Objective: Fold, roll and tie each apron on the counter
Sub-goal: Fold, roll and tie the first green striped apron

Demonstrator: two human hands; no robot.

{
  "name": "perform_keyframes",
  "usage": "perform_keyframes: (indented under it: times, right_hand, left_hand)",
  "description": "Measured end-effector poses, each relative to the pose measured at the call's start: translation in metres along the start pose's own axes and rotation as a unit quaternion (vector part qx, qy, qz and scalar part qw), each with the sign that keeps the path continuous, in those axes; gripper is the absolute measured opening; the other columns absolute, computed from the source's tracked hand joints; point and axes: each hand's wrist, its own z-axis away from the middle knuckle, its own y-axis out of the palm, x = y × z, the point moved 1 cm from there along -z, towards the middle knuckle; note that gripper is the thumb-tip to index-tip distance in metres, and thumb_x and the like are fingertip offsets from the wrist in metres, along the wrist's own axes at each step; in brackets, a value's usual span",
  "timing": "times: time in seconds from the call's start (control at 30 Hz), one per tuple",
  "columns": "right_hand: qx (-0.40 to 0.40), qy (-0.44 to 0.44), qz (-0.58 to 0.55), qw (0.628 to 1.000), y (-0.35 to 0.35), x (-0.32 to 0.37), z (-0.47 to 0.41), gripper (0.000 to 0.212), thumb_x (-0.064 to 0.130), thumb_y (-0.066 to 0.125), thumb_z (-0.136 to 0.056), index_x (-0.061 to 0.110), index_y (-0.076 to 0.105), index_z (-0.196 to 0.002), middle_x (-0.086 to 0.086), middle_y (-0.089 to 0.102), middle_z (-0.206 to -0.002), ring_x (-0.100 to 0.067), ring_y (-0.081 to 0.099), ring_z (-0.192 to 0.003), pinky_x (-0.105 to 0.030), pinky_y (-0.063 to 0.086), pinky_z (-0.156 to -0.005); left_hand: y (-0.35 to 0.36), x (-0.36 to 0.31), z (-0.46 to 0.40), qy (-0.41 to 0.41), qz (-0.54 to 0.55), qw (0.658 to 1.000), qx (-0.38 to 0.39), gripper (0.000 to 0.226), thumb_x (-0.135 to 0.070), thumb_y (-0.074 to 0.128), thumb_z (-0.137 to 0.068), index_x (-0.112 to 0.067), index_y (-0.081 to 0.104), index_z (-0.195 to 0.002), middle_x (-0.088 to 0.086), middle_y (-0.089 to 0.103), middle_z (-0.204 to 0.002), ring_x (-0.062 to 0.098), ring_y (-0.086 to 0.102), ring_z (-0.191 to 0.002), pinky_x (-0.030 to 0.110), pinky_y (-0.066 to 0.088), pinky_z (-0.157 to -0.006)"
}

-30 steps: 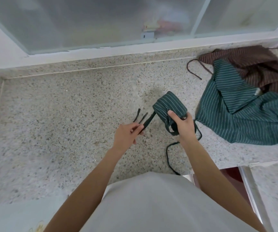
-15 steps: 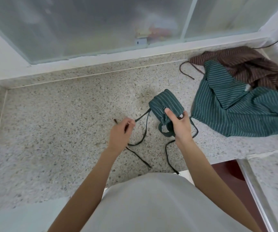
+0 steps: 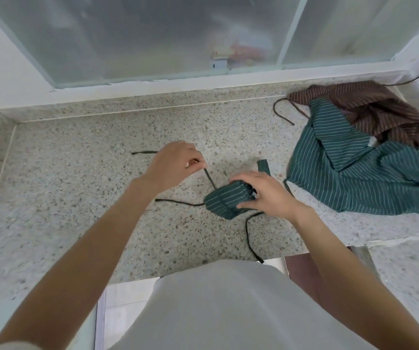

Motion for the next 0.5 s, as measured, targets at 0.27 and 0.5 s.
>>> perform_keyframes:
  times: [0.27,0.5]
  right_hand:
    - [-0.137,0.088,-0.480,0.862,-0.016,0.038,-0.001,0.064,0.036,0.083,-0.064,0.020,0.051,-0.117,0.005,0.066,-0.111,-0.019,0.059,-0.111,-0.030,0.049,-0.092]
    - [-0.241,0.165,-0.541,0.789,-0.021,0.030,-0.012,0.070,0.037,0.076,-0.069,0.013,0.049,-0.128,-0.003,0.064,-0.120,-0.017,0.059,-0.113,-0.030,0.049,-0.091]
  left_hand:
    - [0.056,-0.025,0.014,-0.256,0.542,0.797,0.076,0.018,-0.020,0.053,-0.095,-0.018,0.069,-0.103,0.000,0.071,-0.097,0.009,0.064,-0.094,0.026,0.047,-0.089]
    - [0.065,-0.032,0.022,-0.223,0.436,0.871,-0.048,0.026,-0.029,0.040,-0.099,-0.033,0.053,-0.122,-0.020,0.048,-0.130,-0.012,0.041,-0.118,0.007,0.029,-0.101]
